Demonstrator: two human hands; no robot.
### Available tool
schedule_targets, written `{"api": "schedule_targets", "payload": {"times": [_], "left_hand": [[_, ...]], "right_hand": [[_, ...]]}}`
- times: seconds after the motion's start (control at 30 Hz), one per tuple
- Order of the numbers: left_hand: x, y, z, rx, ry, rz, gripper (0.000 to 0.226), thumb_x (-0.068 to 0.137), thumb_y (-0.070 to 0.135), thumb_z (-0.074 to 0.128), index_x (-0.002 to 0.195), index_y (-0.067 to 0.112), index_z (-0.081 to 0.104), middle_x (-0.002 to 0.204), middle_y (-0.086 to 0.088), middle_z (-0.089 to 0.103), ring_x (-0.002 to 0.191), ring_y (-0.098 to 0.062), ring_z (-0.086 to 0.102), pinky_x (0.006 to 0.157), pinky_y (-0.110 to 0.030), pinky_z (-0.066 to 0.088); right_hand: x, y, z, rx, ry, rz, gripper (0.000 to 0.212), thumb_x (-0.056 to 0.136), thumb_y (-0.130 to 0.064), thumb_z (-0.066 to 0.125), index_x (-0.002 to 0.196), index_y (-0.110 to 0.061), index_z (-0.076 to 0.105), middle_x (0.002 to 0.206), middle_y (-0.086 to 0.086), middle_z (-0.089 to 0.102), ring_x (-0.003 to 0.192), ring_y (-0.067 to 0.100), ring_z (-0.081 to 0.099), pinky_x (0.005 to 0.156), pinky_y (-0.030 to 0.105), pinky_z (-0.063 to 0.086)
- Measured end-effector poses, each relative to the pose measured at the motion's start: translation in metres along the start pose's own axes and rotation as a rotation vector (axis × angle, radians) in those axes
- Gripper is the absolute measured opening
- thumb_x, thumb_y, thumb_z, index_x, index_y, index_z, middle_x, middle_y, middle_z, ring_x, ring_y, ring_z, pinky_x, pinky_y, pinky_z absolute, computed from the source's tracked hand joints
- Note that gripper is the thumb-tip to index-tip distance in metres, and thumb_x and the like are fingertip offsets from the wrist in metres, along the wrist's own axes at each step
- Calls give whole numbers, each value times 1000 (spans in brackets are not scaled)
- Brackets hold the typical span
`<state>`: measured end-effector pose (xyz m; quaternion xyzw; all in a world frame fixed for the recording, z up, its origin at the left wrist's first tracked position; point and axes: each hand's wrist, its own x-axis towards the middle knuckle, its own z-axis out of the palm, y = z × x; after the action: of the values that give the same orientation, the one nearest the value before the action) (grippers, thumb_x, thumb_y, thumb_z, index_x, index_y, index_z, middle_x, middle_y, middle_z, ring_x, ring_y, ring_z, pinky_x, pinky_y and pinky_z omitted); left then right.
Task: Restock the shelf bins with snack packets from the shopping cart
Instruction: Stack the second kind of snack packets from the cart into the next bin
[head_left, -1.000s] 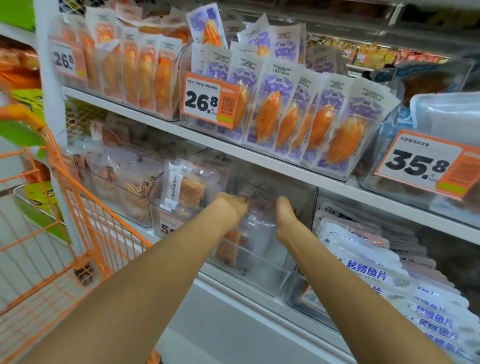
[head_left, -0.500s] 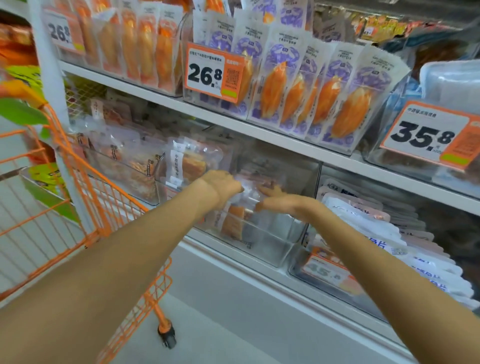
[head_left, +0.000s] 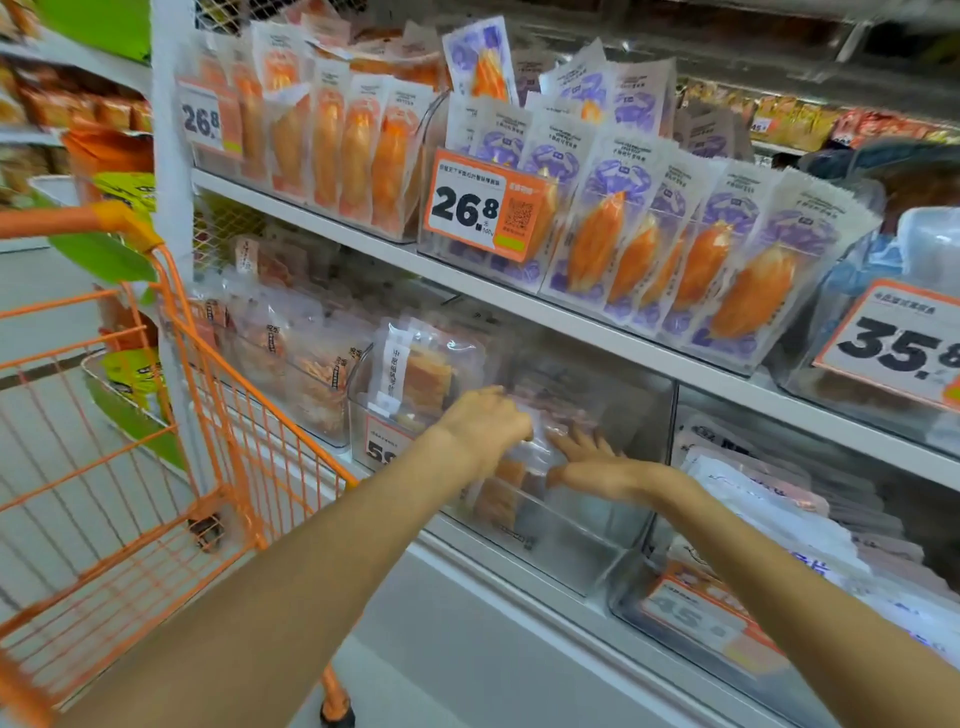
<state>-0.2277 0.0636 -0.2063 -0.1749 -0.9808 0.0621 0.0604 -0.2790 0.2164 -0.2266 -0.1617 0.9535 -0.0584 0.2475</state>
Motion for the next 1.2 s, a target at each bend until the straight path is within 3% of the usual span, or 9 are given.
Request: {"api": "schedule_targets", "payload": {"times": [0.17,0.23,0.33,0.5,0.6,0.7,0.83,1.07,1.2], "left_hand": [[-50,-39,10,-468,706,-344,41,77,14,62,118,23,61,123,5,60,115,-19,53,92,-32,44],[-47,-67,17,-478,463,-534,69,86,21,62,147,18,29,155,-5,25,139,-23,29,103,-37,37],[-33,-103,25,-373,79,-527,83,98,24,48,151,22,-16,157,-10,-24,148,-24,-9,119,-39,6],[-19,-126,48,-280,37,-467,68,103,31,35,152,26,-11,158,-7,-23,148,-23,-7,120,-37,2],[-16,-126,49,-306,54,-459,67,102,29,39,153,28,-6,159,-4,-19,148,-23,-5,119,-37,2],[-23,-127,43,-348,108,-466,68,100,25,45,153,32,3,161,2,-10,146,-25,16,116,-39,17],[-31,-122,41,-331,164,-492,68,99,25,48,153,33,6,161,5,-8,111,-28,55,84,-34,45],[-23,-125,54,-265,161,-476,64,101,31,44,153,34,6,161,5,-10,142,-25,25,112,-38,26],[-27,-126,51,-264,161,-461,73,99,32,47,152,32,-4,160,2,-17,148,-25,3,118,-40,14]], "right_hand": [[7,-40,-1,570,308,-145,65,99,-30,40,153,-15,6,161,5,1,148,21,3,119,38,9],[25,-67,-5,994,354,-146,61,103,-36,33,153,-13,8,160,3,8,147,20,10,117,36,11],[85,-98,-7,1256,360,-43,96,76,-81,33,152,-25,20,158,-1,19,145,20,22,119,42,17],[140,-116,-7,1299,544,-39,46,93,-38,36,136,-22,38,138,0,39,122,14,37,110,35,26],[126,-106,-5,1238,422,-99,65,84,-50,29,139,-19,45,141,8,48,122,22,49,109,43,35],[91,-83,-10,1259,383,-60,41,100,-28,27,105,-7,61,98,9,62,88,22,56,84,31,46],[128,-60,-22,1461,550,-60,56,98,-40,29,146,-11,33,136,11,51,108,22,51,100,38,42],[157,-86,-34,1410,350,18,78,88,-68,21,129,-10,53,136,18,52,122,42,50,104,62,34],[115,-79,-27,1223,450,-65,73,92,-65,18,147,-20,34,151,10,37,134,31,41,110,52,33]]}}
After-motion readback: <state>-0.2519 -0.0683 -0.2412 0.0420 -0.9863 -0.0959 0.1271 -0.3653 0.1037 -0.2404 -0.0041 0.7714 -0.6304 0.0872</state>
